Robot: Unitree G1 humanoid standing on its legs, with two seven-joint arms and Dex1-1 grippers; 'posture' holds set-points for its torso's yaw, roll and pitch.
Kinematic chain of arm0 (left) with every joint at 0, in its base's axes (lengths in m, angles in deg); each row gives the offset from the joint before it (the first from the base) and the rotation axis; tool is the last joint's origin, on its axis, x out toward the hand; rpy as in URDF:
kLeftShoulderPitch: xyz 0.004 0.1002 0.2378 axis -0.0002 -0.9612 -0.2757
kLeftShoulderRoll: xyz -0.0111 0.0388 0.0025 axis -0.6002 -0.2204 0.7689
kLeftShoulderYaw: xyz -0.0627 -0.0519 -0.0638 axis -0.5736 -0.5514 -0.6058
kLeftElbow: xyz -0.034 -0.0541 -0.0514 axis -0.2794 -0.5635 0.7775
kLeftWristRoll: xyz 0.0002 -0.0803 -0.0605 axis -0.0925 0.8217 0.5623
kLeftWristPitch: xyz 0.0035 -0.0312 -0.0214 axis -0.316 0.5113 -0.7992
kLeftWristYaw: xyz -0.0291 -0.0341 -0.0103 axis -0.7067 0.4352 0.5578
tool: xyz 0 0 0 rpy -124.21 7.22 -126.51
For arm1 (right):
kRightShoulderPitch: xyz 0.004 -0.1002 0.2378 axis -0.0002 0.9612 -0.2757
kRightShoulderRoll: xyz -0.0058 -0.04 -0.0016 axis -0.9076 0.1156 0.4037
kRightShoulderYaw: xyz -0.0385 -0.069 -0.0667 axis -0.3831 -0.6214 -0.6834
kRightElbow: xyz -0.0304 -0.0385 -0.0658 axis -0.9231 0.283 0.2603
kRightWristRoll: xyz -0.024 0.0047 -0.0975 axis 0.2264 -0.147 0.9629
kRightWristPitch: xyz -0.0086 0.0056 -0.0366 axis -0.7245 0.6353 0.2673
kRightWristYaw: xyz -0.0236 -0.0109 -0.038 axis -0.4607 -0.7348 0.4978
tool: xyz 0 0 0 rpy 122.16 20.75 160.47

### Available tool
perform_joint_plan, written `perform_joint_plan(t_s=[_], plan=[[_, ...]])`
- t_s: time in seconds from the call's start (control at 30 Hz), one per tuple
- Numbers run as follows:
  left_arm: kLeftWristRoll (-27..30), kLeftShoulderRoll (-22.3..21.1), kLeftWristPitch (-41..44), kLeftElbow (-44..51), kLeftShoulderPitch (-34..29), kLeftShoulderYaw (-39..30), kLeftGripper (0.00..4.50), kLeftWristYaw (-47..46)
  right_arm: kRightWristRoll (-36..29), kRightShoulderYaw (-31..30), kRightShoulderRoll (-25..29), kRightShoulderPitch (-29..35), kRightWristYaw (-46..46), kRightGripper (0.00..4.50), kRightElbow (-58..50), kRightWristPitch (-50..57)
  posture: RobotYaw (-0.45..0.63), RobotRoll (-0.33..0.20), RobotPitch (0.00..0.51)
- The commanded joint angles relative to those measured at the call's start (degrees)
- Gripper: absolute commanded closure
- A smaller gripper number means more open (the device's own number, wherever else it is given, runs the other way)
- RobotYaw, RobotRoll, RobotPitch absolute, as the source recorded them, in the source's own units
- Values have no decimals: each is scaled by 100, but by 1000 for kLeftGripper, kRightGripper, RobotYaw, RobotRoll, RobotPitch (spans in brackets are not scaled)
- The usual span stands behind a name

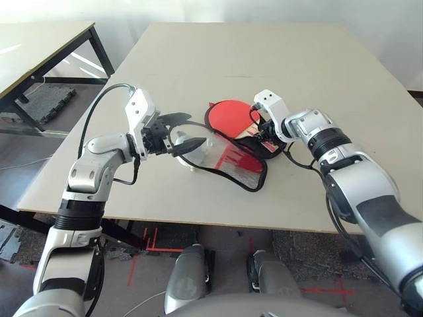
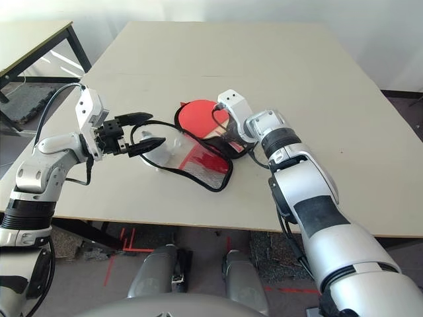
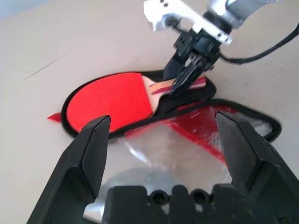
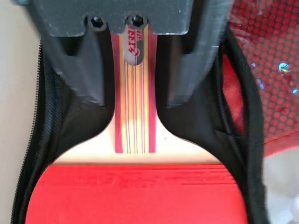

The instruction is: Store the ping-pong paddle in its case and zip it.

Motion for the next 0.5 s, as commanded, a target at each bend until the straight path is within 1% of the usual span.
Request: perform_joint_plan(t_s=[0.03, 0.1, 0.17, 0.3, 0.37, 0.43, 0.5], plan=[[75, -279, 48, -150, 121, -275, 0, 54, -155, 259, 209, -4, -522, 661, -266, -517, 238, 0, 29], [58, -514, 85, -225, 154, -368, 0, 104, -407, 511, 388, 167, -972, 9, -522, -1177, 237, 0, 29], [46, -758, 106, -285, 136, -450, 0, 184, -493, 663, 581, 305, -1192, 9, -693, -1671, 233, 0, 31], [57, -1325, 218, -426, -4, -671, 0, 413, -518, 908, 1159, 438, -1329, 9, -818, -2058, 233, 0, 32], [4, -1631, 309, -370, -213, -582, 0, 640, -531, 1031, 1456, 477, -1323, 9, -747, -2202, 231, 0, 32], [22, -1785, 404, -281, -356, -477, 0, 784, -524, 1099, 1604, 495, -1293, 9, -673, -2270, 228, 0, 31], [51, -1807, 549, -98, -498, -323, 0, 863, -538, 1186, 1738, 563, -1300, 9, -651, -2322, 226, 0, 32]])
